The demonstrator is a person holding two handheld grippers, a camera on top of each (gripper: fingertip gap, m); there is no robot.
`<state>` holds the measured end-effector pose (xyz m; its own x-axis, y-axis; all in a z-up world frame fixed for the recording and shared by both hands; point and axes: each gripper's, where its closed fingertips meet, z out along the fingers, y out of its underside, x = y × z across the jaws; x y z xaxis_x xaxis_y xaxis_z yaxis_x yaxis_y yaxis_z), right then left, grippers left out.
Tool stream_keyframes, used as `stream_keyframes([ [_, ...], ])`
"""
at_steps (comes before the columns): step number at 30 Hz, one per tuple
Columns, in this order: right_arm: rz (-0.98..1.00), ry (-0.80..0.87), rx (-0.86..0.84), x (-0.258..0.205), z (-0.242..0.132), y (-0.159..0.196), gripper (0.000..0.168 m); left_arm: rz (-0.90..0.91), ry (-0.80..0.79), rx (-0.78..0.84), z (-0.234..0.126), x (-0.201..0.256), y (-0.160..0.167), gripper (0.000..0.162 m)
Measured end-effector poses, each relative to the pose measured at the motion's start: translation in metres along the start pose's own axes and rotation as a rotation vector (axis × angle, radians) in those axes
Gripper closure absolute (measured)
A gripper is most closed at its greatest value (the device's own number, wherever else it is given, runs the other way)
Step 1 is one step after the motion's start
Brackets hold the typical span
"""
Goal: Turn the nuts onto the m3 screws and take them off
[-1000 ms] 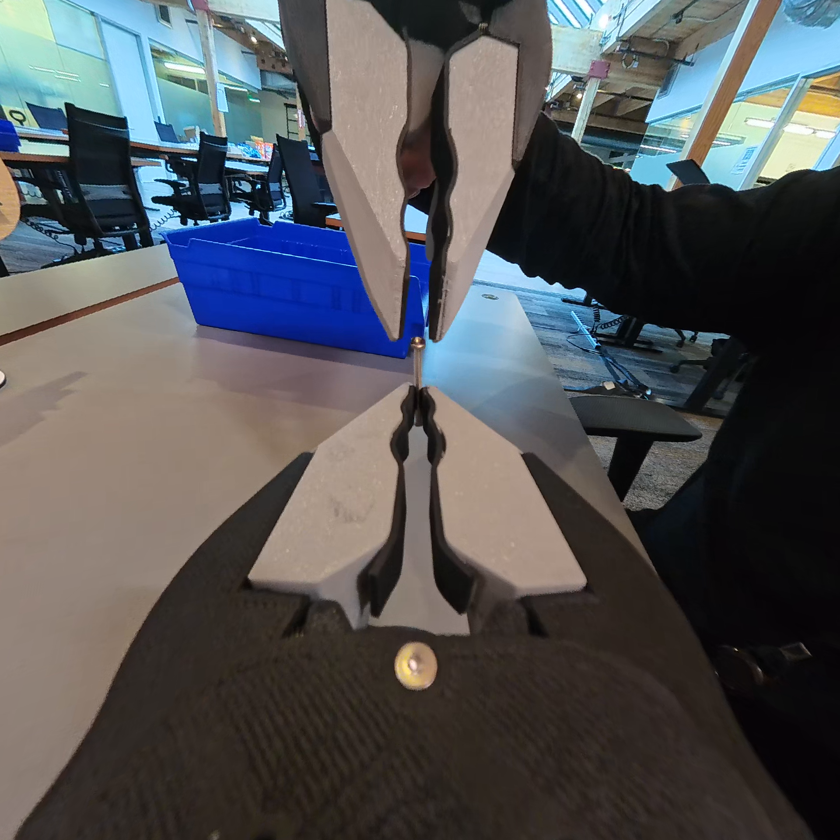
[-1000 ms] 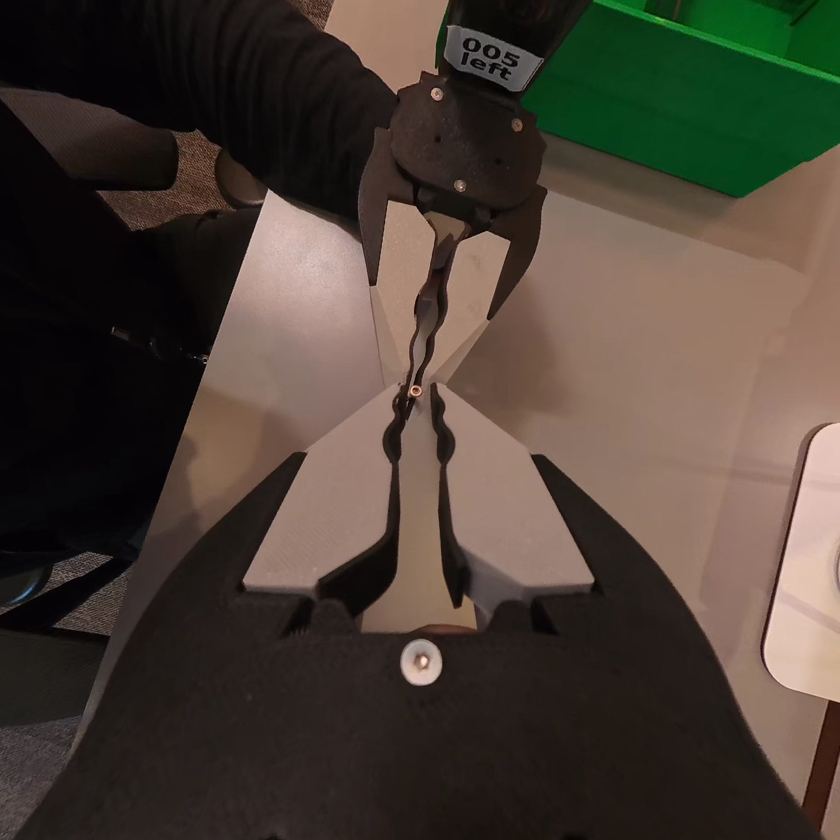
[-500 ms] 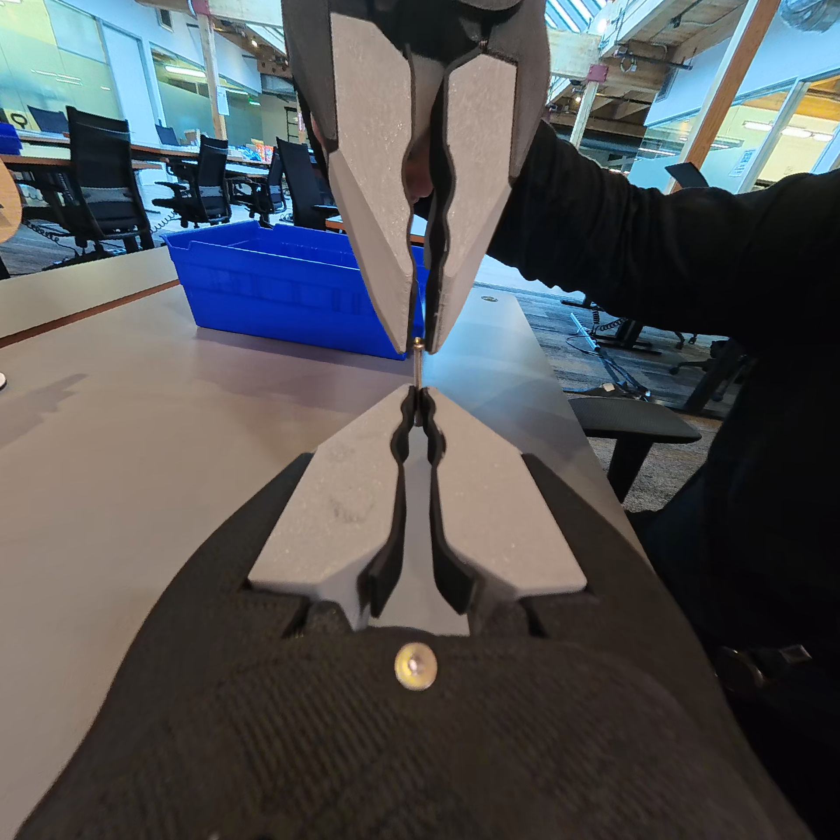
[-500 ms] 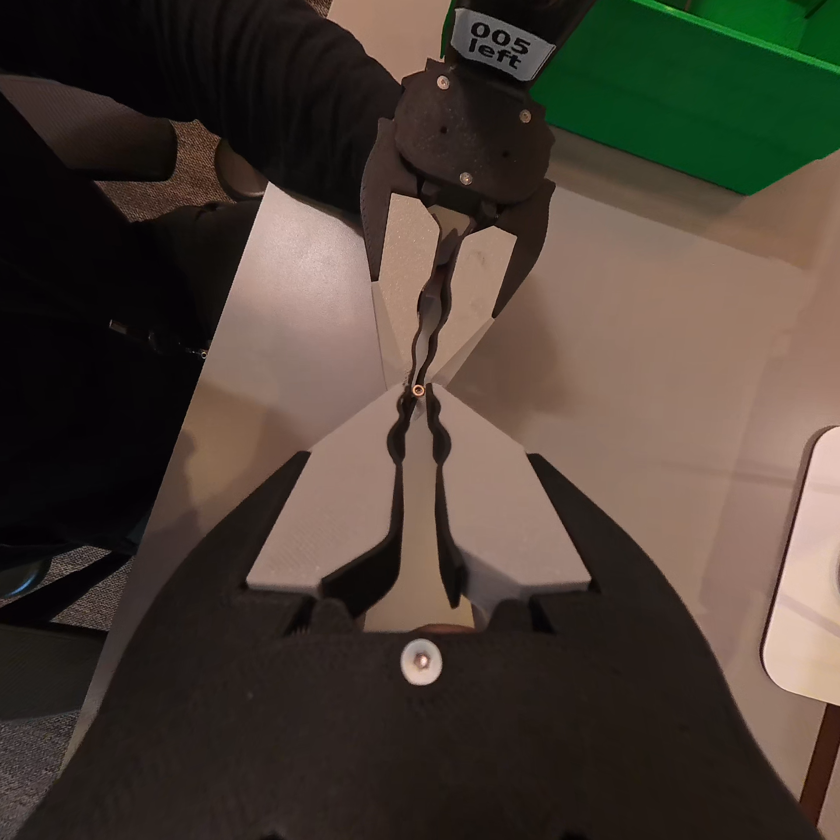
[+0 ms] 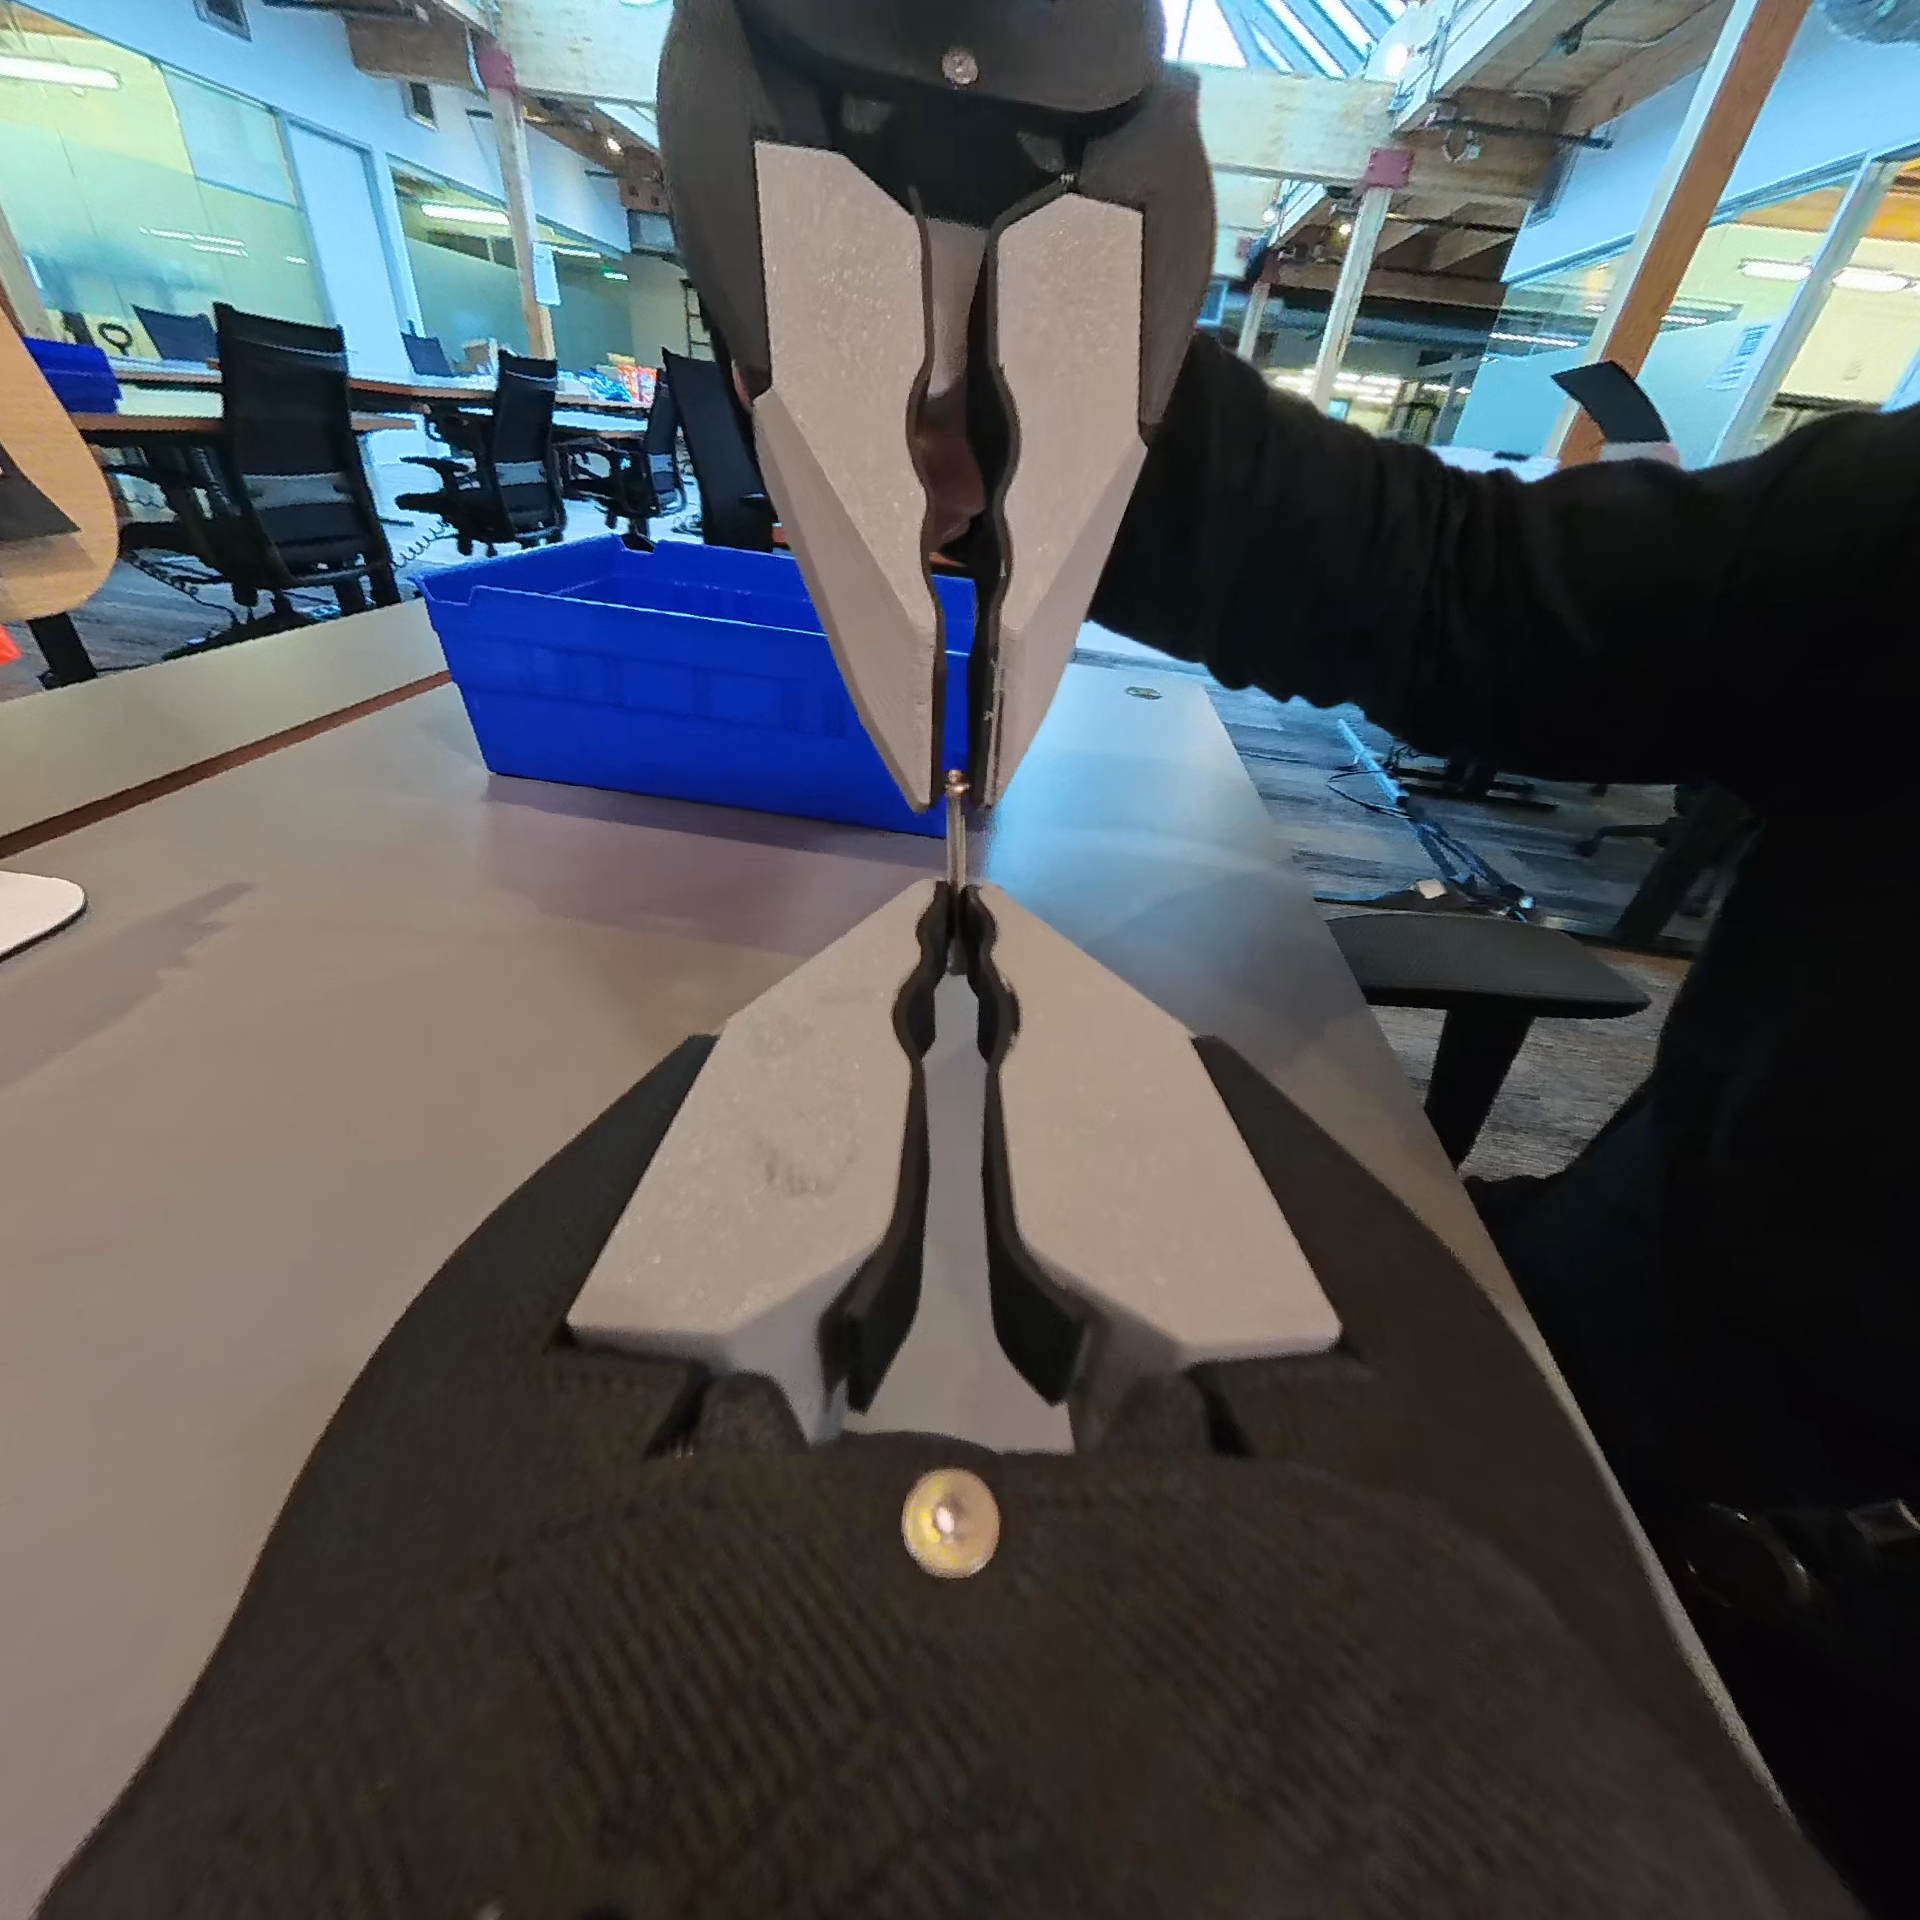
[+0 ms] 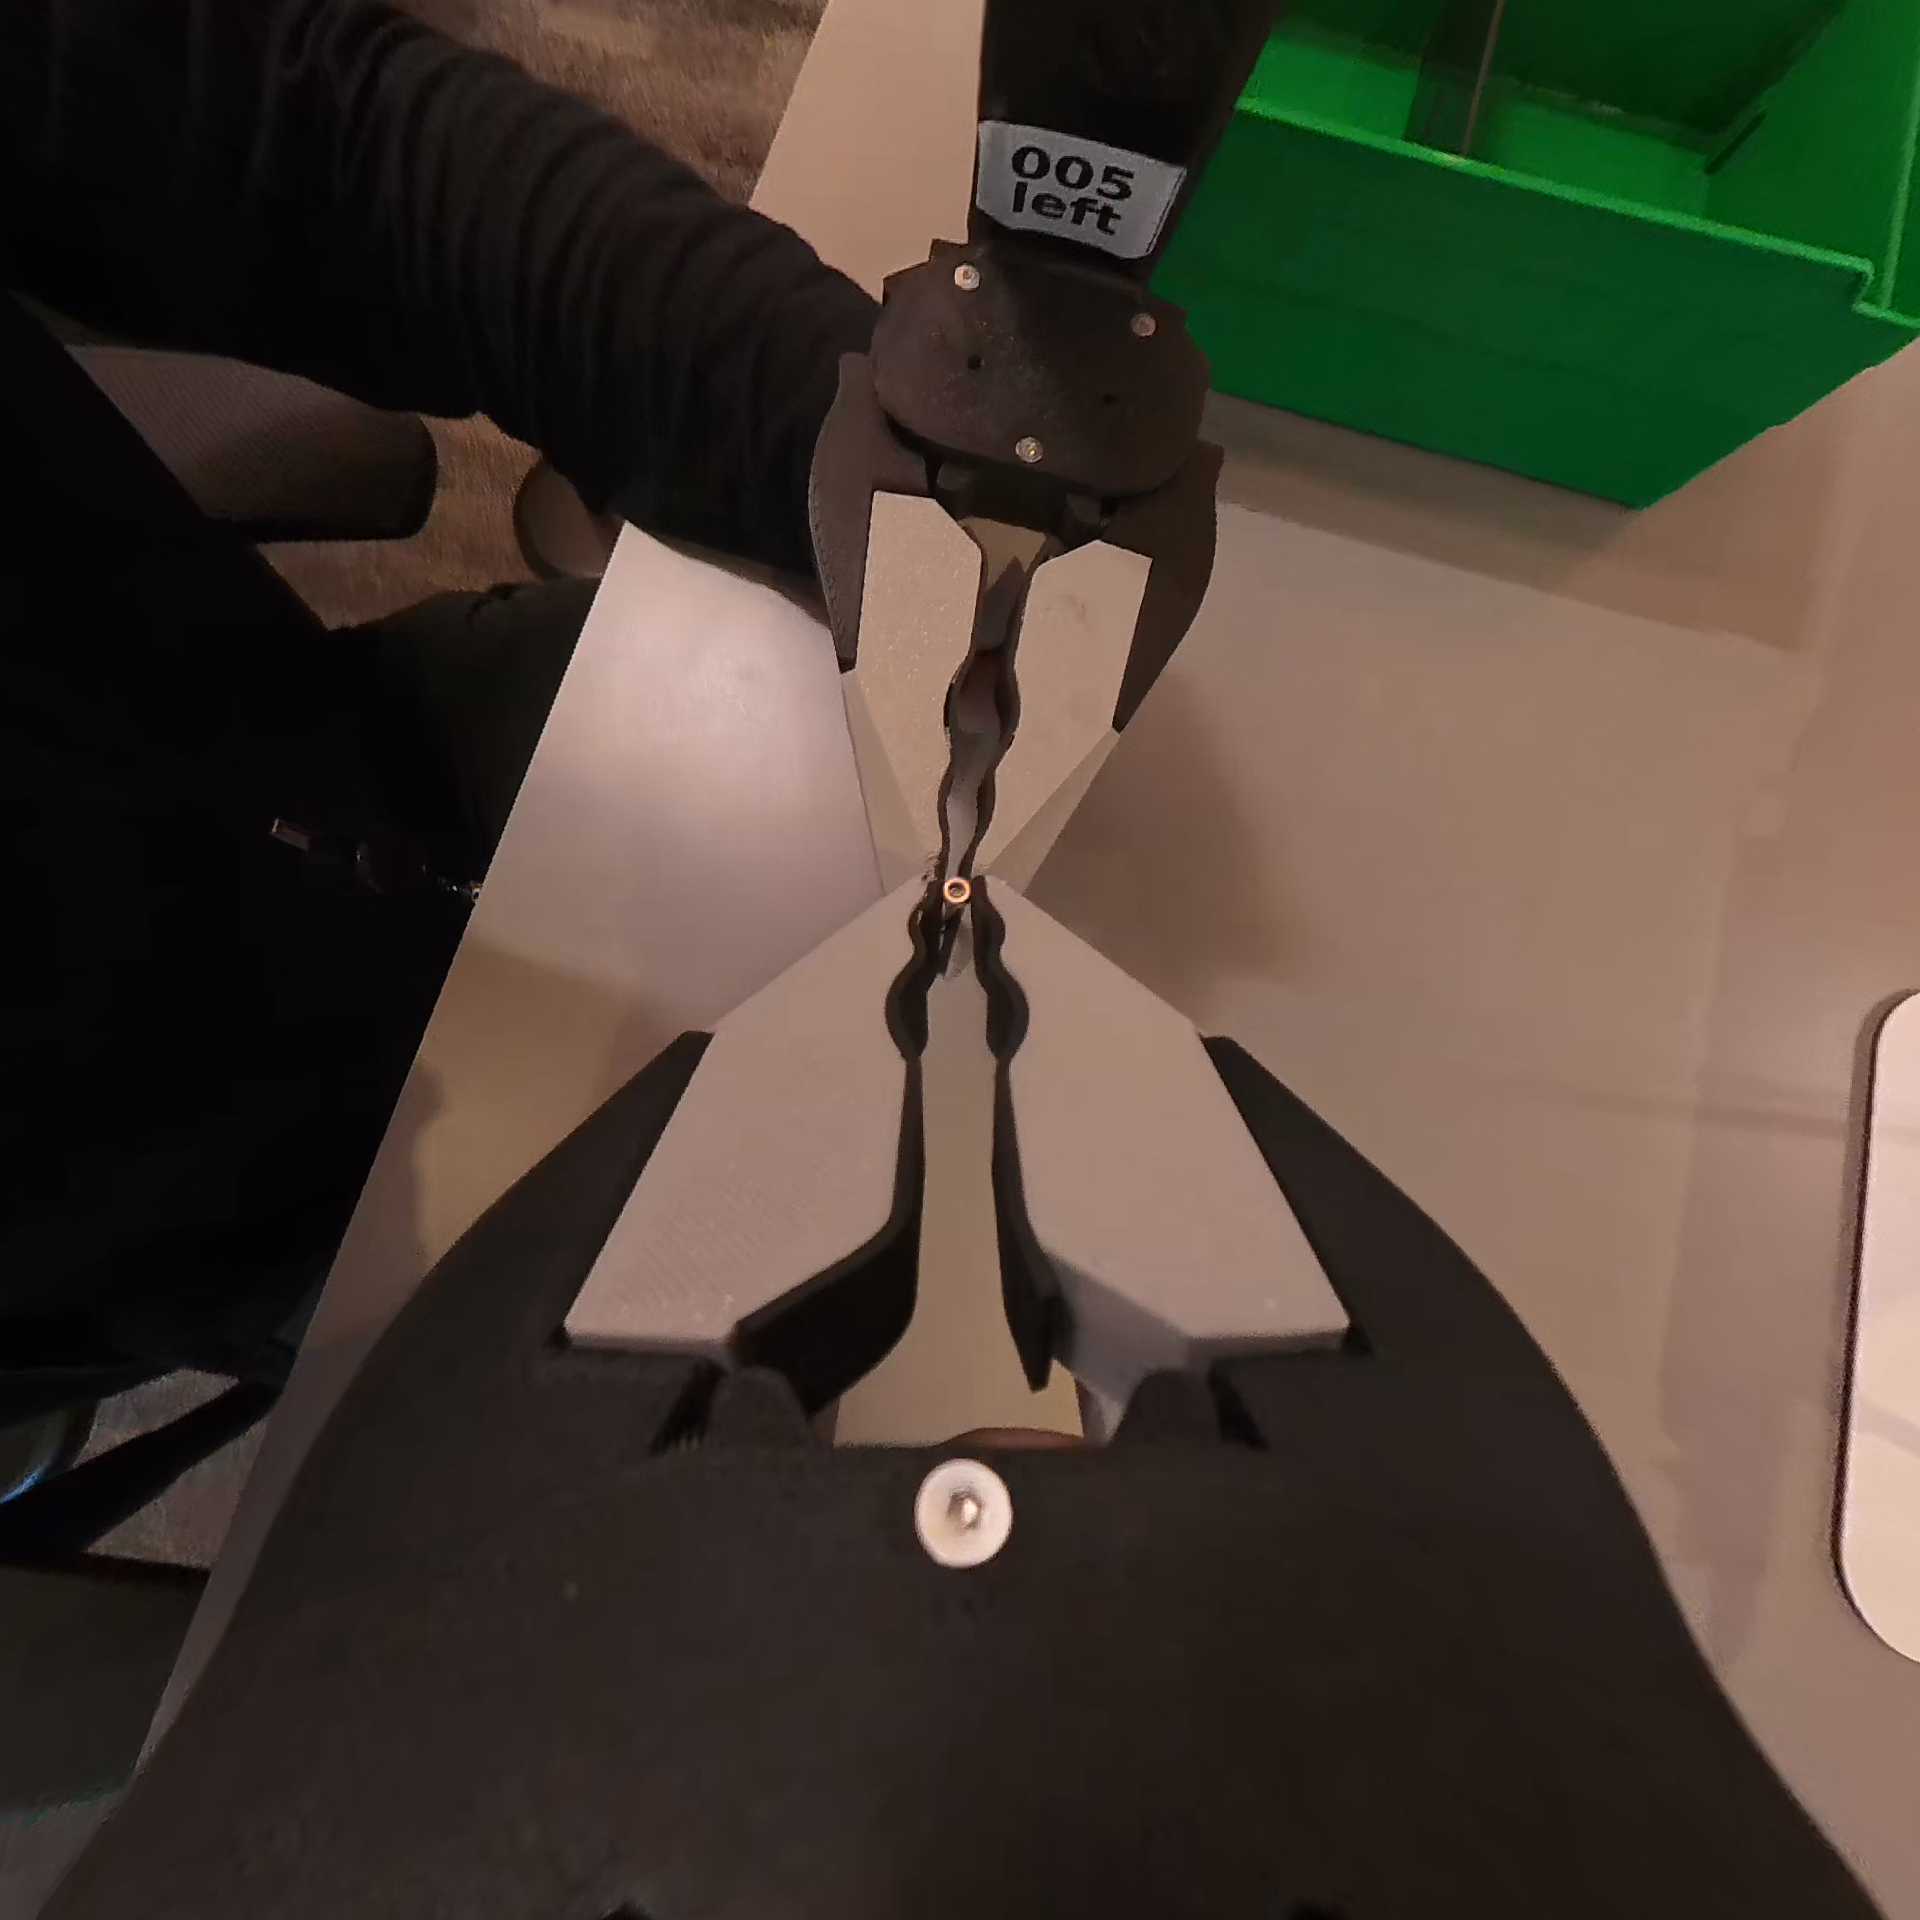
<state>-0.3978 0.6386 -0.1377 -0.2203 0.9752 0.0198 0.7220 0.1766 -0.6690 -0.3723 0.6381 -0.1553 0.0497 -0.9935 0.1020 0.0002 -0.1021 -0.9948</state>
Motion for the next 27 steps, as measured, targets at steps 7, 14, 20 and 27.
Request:
stream_keyframes([
  [7,0.07,0.031,0.081,0.006,-0.002,0.0,0.166,0.089,-0.101,-0.006,0.0,-0.009,-0.002,0.162],
  [14,0.132,0.079,0.123,0.011,-0.002,0.002,0.166,0.118,-0.155,-0.021,0.0,-0.015,-0.001,0.162],
  [20,0.141,0.112,0.128,0.012,-0.001,0.005,0.166,0.109,-0.158,-0.034,0.001,-0.016,0.001,0.162],
  [27,0.182,0.245,0.092,0.019,0.001,0.012,0.166,0.097,-0.204,-0.068,0.004,-0.022,0.007,0.162],
])
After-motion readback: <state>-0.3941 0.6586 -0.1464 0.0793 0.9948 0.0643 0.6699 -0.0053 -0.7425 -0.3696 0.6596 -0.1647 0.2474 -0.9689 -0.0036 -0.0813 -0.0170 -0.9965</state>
